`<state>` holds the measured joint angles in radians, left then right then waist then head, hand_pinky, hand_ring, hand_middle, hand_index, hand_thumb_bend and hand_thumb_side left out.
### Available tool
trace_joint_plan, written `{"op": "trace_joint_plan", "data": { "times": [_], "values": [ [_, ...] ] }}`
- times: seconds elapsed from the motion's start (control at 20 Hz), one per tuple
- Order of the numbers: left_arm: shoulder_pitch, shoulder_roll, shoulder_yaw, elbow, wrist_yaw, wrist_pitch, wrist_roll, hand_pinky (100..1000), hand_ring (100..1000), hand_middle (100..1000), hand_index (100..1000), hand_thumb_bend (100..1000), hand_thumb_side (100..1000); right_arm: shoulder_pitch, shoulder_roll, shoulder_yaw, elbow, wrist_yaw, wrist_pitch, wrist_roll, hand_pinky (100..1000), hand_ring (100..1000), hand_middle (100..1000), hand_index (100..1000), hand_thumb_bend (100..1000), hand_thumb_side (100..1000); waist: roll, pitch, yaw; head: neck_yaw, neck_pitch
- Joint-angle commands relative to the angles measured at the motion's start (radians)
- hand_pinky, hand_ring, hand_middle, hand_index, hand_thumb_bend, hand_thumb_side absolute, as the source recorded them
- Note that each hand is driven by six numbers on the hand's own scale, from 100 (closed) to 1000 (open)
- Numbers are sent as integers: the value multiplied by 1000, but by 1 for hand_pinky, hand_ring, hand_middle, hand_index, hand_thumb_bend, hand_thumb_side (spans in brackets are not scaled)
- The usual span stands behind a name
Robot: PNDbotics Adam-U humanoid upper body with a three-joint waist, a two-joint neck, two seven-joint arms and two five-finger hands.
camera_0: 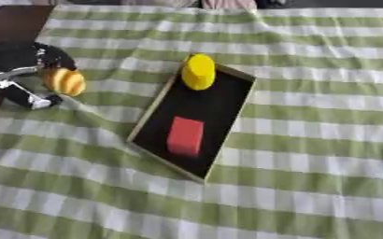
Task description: Pick up objects on the table and place them in the box.
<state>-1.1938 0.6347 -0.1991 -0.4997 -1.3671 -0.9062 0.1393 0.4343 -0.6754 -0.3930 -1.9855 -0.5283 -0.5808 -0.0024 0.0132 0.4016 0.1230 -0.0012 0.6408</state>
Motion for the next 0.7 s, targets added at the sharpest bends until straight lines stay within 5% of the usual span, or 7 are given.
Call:
{"op": "trace_joint_plan", "data": {
  "times": [0.05,0.7],
  "values": [
    [-31,45,16,-35,67,-1,-64,860,929,853,921,483,357,7,-14,-7,-14,9,4,0,1000,967,776,956,100,470,0,-23,-2,5,-12],
    [-45,63,85,-60,323,-1,-354,853,927,846,899,452,378,5,0,-4,-14,16,18,7,1000,970,776,956,100,470,-1,-19,-7,8,-22]
  ]
}}
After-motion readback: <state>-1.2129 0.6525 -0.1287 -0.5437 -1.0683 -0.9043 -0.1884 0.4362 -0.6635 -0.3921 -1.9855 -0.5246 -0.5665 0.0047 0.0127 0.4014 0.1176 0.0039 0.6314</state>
